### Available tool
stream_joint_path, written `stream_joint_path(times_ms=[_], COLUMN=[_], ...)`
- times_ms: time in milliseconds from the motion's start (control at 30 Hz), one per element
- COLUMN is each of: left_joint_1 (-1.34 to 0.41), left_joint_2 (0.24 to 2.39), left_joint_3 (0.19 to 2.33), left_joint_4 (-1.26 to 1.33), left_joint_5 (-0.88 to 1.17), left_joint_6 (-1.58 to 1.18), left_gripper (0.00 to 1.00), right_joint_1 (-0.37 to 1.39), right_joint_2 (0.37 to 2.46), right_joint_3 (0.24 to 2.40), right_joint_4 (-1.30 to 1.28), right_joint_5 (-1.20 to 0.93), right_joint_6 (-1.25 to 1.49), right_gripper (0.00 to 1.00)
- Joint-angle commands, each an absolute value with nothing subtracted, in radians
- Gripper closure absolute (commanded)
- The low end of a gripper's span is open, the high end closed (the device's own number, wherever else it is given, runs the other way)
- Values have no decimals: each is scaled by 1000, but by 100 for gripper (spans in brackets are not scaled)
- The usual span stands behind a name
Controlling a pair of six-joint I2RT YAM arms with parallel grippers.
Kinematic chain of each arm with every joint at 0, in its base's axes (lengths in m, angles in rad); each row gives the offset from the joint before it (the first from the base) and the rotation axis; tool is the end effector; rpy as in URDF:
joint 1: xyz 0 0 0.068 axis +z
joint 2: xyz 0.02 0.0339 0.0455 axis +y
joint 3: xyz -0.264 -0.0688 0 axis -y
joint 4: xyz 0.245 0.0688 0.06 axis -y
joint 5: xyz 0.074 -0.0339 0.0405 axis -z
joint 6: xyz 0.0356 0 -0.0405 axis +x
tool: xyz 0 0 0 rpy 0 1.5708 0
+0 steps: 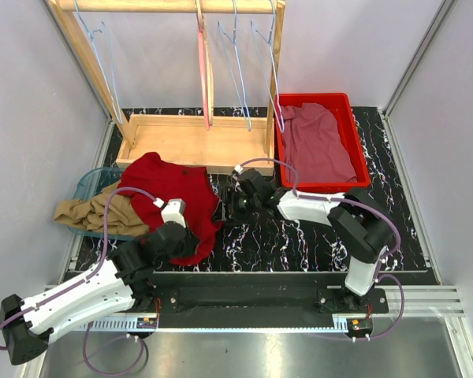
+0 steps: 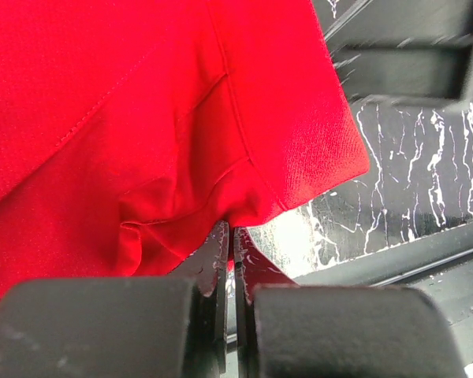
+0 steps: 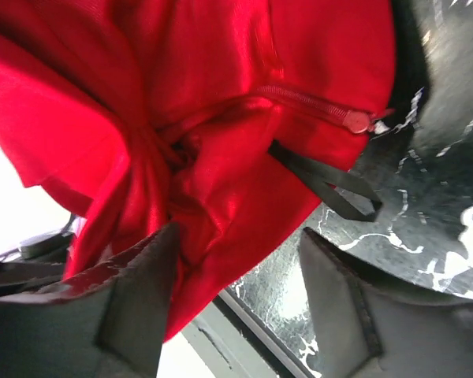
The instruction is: Place the skirt on the hanger
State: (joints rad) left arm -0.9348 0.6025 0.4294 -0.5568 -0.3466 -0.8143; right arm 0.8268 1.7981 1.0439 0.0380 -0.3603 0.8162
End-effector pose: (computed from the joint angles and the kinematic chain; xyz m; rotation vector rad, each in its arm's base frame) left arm 0.0895 -0.1008 0.2083 -0.0412 2.3044 -0.5303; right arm 0.2482 0.2882 0.1762 -0.2259 2.5593 1.1713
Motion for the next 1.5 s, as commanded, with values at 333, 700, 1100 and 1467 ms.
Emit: stream_joint_path(times_ms=[333, 700, 1100, 1467], left_joint_1=[-937, -937, -928, -850], left_joint_2=[614, 909, 1557, 1747], left_joint_3=[544, 991, 1350, 1378], left_joint_4=[-603, -615, -788, -819], left_joint_5=[-433, -552, -558, -589], left_joint_6=[-753, -499, -479, -488], left_gripper=[34, 5, 1, 1], right_joint_1=[877, 908, 954, 963], right_joint_2=[1764, 1522, 1493, 1456], right_joint_3=[953, 721, 713, 632], right_joint_4=[6, -158, -206, -149], right_joint_5=[-256, -57, -5, -6], right_joint_6=[829, 795, 798, 851], right_gripper=[100, 100, 100, 100])
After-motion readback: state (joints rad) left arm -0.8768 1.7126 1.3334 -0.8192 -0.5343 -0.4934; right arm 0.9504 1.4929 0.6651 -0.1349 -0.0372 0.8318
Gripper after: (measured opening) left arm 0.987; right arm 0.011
